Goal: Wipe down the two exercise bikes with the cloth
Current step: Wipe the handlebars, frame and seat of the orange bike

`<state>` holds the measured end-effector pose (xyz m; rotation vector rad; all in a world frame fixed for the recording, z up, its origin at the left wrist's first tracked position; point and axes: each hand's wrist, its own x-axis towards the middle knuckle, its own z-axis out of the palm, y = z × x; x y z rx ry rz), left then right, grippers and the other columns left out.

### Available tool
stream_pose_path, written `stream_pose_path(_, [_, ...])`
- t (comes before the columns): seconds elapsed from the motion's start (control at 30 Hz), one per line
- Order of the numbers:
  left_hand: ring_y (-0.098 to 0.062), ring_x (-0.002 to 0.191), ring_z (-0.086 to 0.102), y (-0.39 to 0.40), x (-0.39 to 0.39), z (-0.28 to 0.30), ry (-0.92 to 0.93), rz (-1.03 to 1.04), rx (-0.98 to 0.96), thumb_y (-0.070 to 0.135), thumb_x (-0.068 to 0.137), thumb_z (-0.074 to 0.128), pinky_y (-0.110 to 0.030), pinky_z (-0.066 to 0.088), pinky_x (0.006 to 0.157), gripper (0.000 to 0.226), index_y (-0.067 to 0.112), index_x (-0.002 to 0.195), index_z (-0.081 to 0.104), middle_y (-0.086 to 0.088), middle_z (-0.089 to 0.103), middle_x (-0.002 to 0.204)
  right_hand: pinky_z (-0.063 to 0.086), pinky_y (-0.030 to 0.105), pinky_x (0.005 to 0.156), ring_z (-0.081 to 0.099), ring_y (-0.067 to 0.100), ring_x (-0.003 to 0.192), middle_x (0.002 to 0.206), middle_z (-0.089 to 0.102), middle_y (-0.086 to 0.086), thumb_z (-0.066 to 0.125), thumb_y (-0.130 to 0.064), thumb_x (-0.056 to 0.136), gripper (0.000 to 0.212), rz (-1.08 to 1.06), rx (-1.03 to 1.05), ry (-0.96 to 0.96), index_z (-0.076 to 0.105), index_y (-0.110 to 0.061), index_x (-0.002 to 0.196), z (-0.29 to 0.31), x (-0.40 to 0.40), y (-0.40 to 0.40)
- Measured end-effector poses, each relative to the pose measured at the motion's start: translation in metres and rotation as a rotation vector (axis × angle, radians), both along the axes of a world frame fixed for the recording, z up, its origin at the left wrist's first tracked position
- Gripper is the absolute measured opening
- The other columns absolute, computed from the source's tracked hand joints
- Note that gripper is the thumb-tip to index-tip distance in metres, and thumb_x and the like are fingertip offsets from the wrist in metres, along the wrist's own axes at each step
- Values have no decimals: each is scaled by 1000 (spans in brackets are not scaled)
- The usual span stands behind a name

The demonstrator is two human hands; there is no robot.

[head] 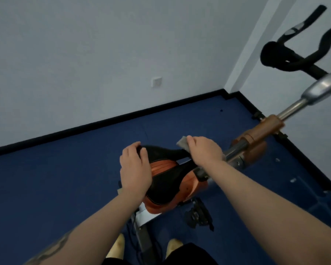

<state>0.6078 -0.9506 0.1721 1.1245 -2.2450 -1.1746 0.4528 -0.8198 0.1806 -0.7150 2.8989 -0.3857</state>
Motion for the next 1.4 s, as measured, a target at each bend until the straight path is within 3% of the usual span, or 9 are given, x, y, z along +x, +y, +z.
stream_pose_path(0.13, [-12, 136, 31, 13, 12, -2, 54, 40, 61, 32, 104, 32, -37, 30, 109, 43, 23, 147, 33, 3, 37, 149, 41, 39, 77, 63, 30, 98, 114, 65, 3, 20, -46, 103, 43, 433, -58, 77, 55, -25, 114, -5, 41, -45])
stream_pose_path(0.37, [-8, 145, 19, 40, 47, -9, 173, -60, 240, 56, 80, 62, -39, 26, 119, 100, 30, 155, 2, 11, 10, 160, 47, 46, 88, 55, 33, 116, 137, 53, 6, 30, -34, 103, 39, 517, 271, -95, 36, -27, 141, -1, -17, -27])
stream_pose_path(0.53, [-1, 129, 24, 38, 49, -11, 71, -21, 288, 42, 59, 90, -23, 29, 105, 133, 26, 154, -1, 12, 13, 152, 42, 40, 87, 52, 20, 121, 138, 50, -10, 19, -55, 101, 43, 631, -61, -207, 44, -41, 133, 0, 31, -70])
stream_pose_path(0.7, [1, 102, 62, 37, 49, -19, 139, 11, 558, 31, 52, 96, -15, 52, 79, 99, 23, 131, 37, 8, 59, 120, 35, 38, 102, 24, 10, 140, 153, 26, -21, 39, -49, 100, 41, 1154, -106, -197, 37, -48, 142, 6, 22, -64])
stream_pose_path(0.9, [3, 86, 66, 29, 53, -23, 121, -43, 612, 37, 47, 97, -13, 54, 69, 83, 29, 114, 49, 10, 67, 102, 42, 40, 90, 54, 20, 115, 121, 60, -6, 30, -55, 99, 35, 768, 31, -366, 59, -38, 109, 5, 23, -120])
stream_pose_path(1.03, [-2, 97, 66, 31, 52, -27, 170, -90, 551, 39, 48, 94, -30, 57, 87, 76, 32, 114, 57, 10, 70, 104, 40, 36, 80, 48, 12, 107, 118, 55, -15, 35, -68, 87, 44, 1202, -14, -16, 64, -38, 103, -1, 48, -109])
stream_pose_path(1.1, [-5, 101, 66, 30, 51, -28, 175, -108, 537, 42, 48, 93, -32, 56, 90, 78, 33, 118, 57, 10, 70, 107, 40, 31, 89, 47, 9, 112, 122, 54, -17, 41, -67, 88, 40, 1334, -78, -116, 64, -39, 105, 3, 34, -102])
stream_pose_path(1.23, [-5, 90, 70, 28, 51, -29, 176, -127, 595, 35, 51, 94, -26, 58, 81, 54, 38, 98, 67, 11, 75, 94, 47, 40, 89, 58, 15, 97, 98, 63, -11, 45, -60, 92, 38, 890, 57, -381, 66, -29, 89, 10, 29, -134])
stream_pose_path(1.4, [4, 96, 65, 32, 51, -28, 212, -103, 519, 38, 51, 93, -20, 56, 83, 70, 40, 109, 56, 20, 69, 101, 36, 35, 81, 49, 13, 102, 109, 57, -17, 38, -66, 84, 42, 1281, 47, 58, 67, -38, 95, 1, 55, -110])
